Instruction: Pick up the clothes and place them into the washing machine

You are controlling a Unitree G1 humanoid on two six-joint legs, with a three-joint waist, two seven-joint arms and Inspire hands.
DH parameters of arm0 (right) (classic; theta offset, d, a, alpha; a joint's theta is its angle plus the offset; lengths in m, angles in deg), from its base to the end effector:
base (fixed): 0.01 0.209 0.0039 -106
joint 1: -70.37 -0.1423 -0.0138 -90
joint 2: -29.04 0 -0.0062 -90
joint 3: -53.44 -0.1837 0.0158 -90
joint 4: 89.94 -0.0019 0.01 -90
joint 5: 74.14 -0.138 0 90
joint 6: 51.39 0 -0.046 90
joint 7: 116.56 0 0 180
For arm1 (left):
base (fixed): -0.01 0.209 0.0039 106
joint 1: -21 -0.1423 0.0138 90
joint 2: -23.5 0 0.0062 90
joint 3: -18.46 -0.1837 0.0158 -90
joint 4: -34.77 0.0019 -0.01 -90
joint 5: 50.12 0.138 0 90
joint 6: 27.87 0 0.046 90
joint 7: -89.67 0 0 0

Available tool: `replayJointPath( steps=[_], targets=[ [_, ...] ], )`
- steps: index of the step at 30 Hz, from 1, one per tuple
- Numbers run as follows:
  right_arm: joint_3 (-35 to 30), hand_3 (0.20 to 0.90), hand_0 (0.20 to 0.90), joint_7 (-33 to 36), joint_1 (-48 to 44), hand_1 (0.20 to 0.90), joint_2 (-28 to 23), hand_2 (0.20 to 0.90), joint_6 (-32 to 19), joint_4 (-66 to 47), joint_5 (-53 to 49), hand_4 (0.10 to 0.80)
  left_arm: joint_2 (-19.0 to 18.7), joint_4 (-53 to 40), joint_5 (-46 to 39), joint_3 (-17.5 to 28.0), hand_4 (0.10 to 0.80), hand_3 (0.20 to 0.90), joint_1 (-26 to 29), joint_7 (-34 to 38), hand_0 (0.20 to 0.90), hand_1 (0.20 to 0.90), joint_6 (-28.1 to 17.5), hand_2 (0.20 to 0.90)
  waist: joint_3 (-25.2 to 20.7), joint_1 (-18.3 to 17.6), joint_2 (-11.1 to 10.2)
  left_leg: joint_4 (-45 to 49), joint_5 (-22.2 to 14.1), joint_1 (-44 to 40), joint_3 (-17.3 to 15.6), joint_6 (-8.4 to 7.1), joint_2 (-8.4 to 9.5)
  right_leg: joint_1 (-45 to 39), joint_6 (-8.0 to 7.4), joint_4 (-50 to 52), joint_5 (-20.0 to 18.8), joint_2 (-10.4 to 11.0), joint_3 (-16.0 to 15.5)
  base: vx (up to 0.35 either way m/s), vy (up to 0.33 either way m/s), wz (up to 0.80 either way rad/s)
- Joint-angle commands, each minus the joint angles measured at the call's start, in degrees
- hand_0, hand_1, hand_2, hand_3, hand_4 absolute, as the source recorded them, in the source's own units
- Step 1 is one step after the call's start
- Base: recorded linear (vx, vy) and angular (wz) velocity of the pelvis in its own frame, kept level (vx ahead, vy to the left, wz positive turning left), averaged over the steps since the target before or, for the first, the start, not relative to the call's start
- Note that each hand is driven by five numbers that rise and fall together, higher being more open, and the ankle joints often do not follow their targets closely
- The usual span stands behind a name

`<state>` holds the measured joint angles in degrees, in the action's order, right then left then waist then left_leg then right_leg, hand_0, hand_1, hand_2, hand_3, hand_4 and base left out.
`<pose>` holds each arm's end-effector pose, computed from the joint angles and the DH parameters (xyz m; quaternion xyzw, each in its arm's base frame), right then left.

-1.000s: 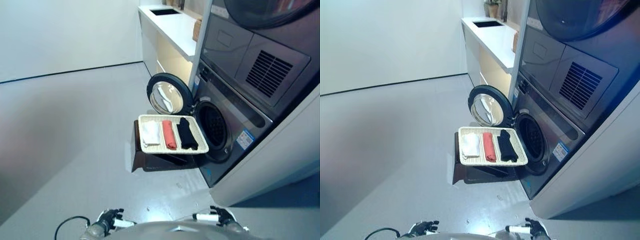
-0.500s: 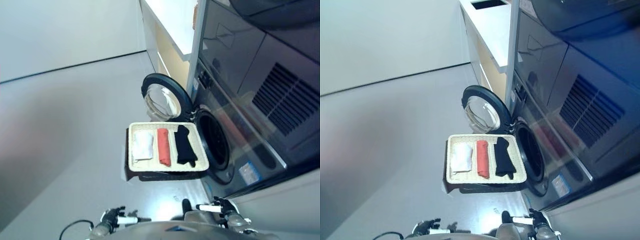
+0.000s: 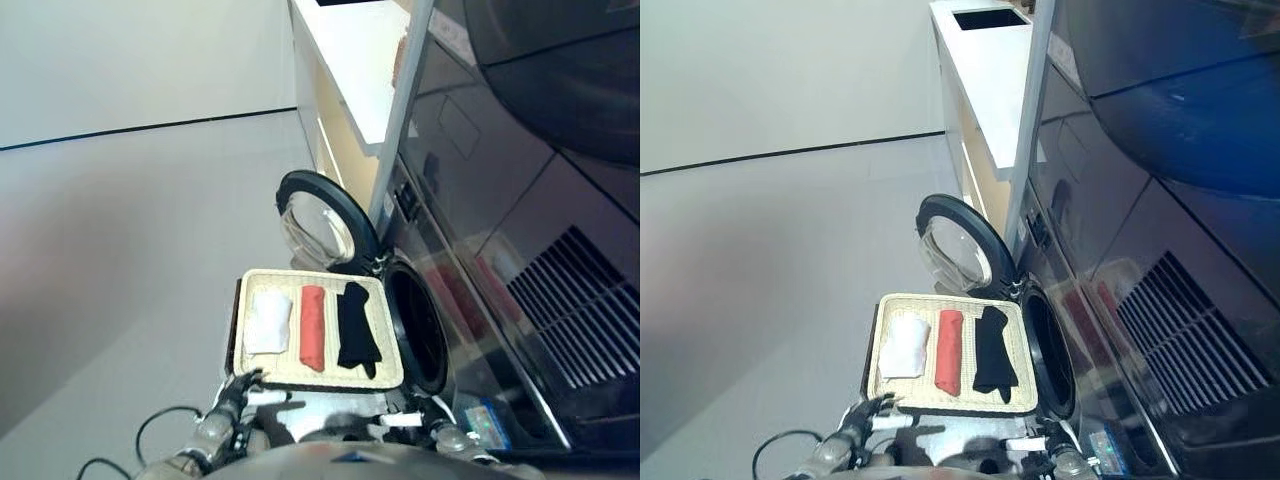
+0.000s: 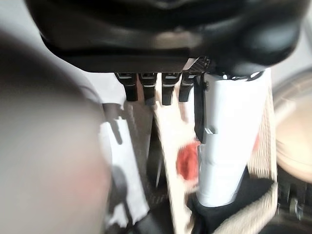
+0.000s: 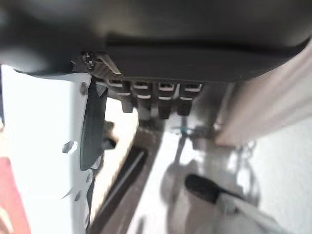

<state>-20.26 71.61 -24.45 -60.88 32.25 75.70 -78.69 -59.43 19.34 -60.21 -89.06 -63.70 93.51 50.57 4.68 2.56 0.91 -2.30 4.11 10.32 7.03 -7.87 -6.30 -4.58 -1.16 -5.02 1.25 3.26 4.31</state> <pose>0.0904 -0.2313 -0.1104 -0.2085 0.5252 -0.0446 0.8238 0.0996 0.1850 -0.1156 0.1061 0.4857 -0.0071 0.8676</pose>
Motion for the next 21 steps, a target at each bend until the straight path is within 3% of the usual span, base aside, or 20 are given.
replayJointPath(
  steps=[1,2,3,6,7,9,10,11,12,13,14,15,17,18,19,21],
  targets=[
    [0.1,0.9,0.9,2.0,-0.3,0.9,-2.6,0.9,-2.6,-2.2,-0.6,0.8,-4.6,3.2,1.6,0.0,0.8,0.9,-0.7,1.4,0.9,0.9,-0.8,0.9,-1.8,1.7,-1.0,-0.7,7.5,6.1,-1.1,2.2,-0.41,-3.1,-2.22,0.7,3.1,-1.9,4.5,0.268,0.177,-0.75],
    [0.0,0.9,0.9,1.9,0.2,0.9,-2.4,0.9,-2.4,-2.3,-0.8,0.8,-4.9,3.2,1.5,0.3,0.8,0.9,-0.6,1.5,0.9,0.9,-0.7,0.9,-2.0,1.8,-0.9,-0.5,7.8,6.0,-2.9,2.12,-0.57,-4.1,-2.68,0.7,3.8,-1.2,4.6,0.261,0.203,-0.85],
    [-0.3,0.9,0.9,1.5,0.4,0.9,-2.1,0.9,-2.2,-2.1,-0.9,0.8,-5.1,2.8,1.1,0.8,0.8,0.9,-0.5,1.6,0.9,0.9,-0.7,0.9,-2.7,2.3,-0.8,-0.7,7.8,5.3,-2.6,2.51,-0.75,-4.7,-3.07,0.9,4.3,-0.8,5.2,0.284,0.26,-0.97],
    [-2.0,0.9,0.9,1.4,1.8,0.9,-1.4,0.9,-2.3,-1.5,-1.7,0.8,-5.7,0.9,0.6,0.7,0.8,0.9,0.3,1.6,0.9,0.9,-1.6,0.9,-4.7,2.1,-2.0,1.7,6.3,4.8,-4.6,3.56,0.66,-5.4,-5.1,3.7,5.1,2.7,4.1,0.288,0.252,-0.51],
    [-2.0,0.9,0.9,1.4,1.8,0.9,-1.3,0.9,-2.3,-1.5,-1.7,0.8,-5.7,0.9,0.6,0.7,0.8,0.9,0.3,1.6,0.9,0.9,-1.6,0.9,-4.7,2.2,-2.1,1.8,6.2,4.8,-4.6,3.59,0.76,-5.4,-5.13,3.7,5.2,2.8,4.1,0.273,0.221,0.03],
    [-2.4,0.9,0.9,1.6,2.8,0.9,-0.5,0.9,-2.7,-2.3,-1.8,0.8,-7.2,-1.5,0.7,-0.4,0.8,0.9,1.5,2.0,0.9,0.9,-2.1,0.9,-5.1,2.0,-3.1,4.7,2.1,3.3,-6.5,6.24,3.04,-1.2,-6.82,17.1,1.7,4.9,5.1,0.263,0.263,-0.07],
    [-2.1,0.9,0.9,1.9,2.5,0.9,-0.6,0.9,-2.5,-2.9,-1.5,0.8,-7.7,-2.9,0.8,-1.3,0.8,0.9,2.0,2.1,0.9,0.9,-2.2,0.9,-4.3,1.5,-2.7,5.3,1.2,2.3,-6.9,7.22,3.89,2.2,-6.77,23.7,-2.3,5.2,5.0,0.126,0.256,-0.24],
    [-1.8,0.9,0.9,2.3,1.8,0.9,-0.7,0.9,-2.4,-4.4,-1.4,0.8,-8.2,-3.3,0.9,-2.2,0.8,0.9,2.9,2.5,0.9,0.9,-2.3,0.9,-3.1,0.8,-1.6,5.2,0.9,1.3,-6.8,7.81,3.75,5.9,-6.43,28.6,-5.1,4.0,4.4,0.041,0.251,-0.3],
    [-1.6,0.9,0.9,2.6,1.3,0.9,-0.8,0.9,-2.4,-5.6,-1.4,0.8,-8.5,-3.8,0.7,-2.6,0.8,0.9,3.5,2.7,0.9,0.9,-2.3,0.9,-2.0,0.3,-0.6,4.9,1.1,0.4,-6.7,8.13,3.54,9.1,-6.4,32.2,-4.8,2.5,3.0,-0.002,0.163,-0.17],
    [-1.6,0.9,0.9,2.6,1.2,0.9,-0.9,0.9,-2.4,-5.6,-1.4,0.8,-8.5,-3.8,0.7,-2.5,0.8,0.9,3.5,2.7,0.9,0.9,-2.3,0.9,-1.9,0.2,-0.7,4.9,1.0,0.3,-6.7,8.12,3.7,9.2,-6.39,32.6,-4.5,2.6,3.0,0.057,0.269,-0.06],
    [-1.3,0.9,0.9,3.4,-0.8,0.9,-1.2,0.9,-2.3,-7.5,-1.1,0.8,-8.8,-4.0,0.3,-2.7,0.8,0.9,4.3,3.1,0.9,0.9,-2.2,0.9,-0.9,0.2,0.6,3.6,0.6,-1.6,-7.4,8.41,3.88,13.8,-4.92,32.4,-2.0,3.1,-5.2,0.129,0.244,0.11],
    [-1.2,0.9,0.9,3.8,-2.0,0.9,-1.6,0.9,-2.0,-7.7,-0.6,0.8,-8.9,-3.9,-0.1,-2.2,0.8,0.9,4.0,3.1,0.9,0.9,-2.1,0.9,-1.2,0.1,0.6,2.7,0.1,-2.8,-7.8,8.15,4.46,15.2,-3.95,28.7,0.5,2.9,-9.8,0.199,0.259,-0.12],
    [-0.9,0.9,0.9,4.1,-3.4,0.9,-2.2,0.9,-1.2,-6.9,0.7,0.8,-8.5,-3.8,-0.7,-1.2,0.8,0.9,3.3,2.1,0.9,0.9,-1.9,0.9,-1.5,-0.3,-0.5,1.2,-1.0,-5.0,-7.9,7.68,6.19,13.2,-3.91,17.2,-0.1,3.4,-14.5,0.222,0.009,-0.41],
    [-0.4,0.9,0.9,4.4,-3.9,0.9,-2.6,0.9,-1.3,-7.1,1.1,0.8,-8.5,-3.1,-0.8,-1.1,0.8,0.9,3.7,1.5,0.9,0.9,-2.1,0.9,-1.5,-0.8,-1.0,0.9,-1.5,-5.6,-7.4,7.71,6.6,12.6,-3.6,14.1,-0.4,2.4,-10.9,0.212,-0.046,-0.22],
    [-0.6,0.9,0.9,4.7,-4.0,0.9,-2.5,0.9,-0.9,-7.4,1.8,0.8,-8.5,-2.7,-1.3,-0.5,0.8,0.9,3.1,1.3,0.9,0.9,-2.3,0.9,-1.9,-0.6,-1.1,0.1,-1.5,-6.3,-7.5,7.62,6.64,12.2,-3.99,13.1,-1.0,2.3,-9.3,0.192,-0.036,-0.02],
    [-0.8,0.9,0.9,5.2,-3.7,0.9,-2.9,0.9,-0.7,-9.4,3.0,0.8,-7.8,-2.4,-1.8,1.2,0.8,0.9,1.2,1.1,0.9,0.9,-2.1,0.9,-2.7,0.1,-1.6,-0.3,-2.2,-7.0,-7.7,7.57,6.96,10.6,-4.37,9.3,-2.6,2.8,-9.3,0.174,-0.038,0.24]
  ],
)
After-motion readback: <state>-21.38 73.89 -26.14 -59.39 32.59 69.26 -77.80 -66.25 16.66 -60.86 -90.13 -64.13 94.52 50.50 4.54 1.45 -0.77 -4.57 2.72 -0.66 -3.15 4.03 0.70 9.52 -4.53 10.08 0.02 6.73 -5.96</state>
